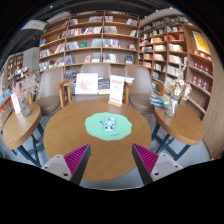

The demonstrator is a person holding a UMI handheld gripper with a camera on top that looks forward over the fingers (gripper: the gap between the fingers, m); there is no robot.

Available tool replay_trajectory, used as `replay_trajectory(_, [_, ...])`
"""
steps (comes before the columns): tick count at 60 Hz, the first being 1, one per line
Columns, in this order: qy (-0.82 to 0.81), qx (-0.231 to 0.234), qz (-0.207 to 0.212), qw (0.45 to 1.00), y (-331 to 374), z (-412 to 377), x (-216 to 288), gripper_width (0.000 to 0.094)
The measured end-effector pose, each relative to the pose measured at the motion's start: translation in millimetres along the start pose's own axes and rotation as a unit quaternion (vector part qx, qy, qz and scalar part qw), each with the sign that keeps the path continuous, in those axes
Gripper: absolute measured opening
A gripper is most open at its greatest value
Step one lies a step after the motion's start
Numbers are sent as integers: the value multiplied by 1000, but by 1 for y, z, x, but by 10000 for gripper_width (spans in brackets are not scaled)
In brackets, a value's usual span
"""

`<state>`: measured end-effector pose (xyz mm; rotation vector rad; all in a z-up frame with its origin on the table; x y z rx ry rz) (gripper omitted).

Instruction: Arrange mouse

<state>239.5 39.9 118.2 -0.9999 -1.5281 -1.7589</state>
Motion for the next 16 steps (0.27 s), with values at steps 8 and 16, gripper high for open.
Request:
replay_trajectory(8, [1,6,7,1000,8,-2,4,854])
replay_trajectory(16, [1,10,7,1000,10,-5,3,853])
Point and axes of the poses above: the point between the fingertips, and its own axes, seen from behind it with the camera up: z to the right, x up, y backward, against the way the camera looks, the point moved 1 cm from there along y, backward, against the way the camera looks
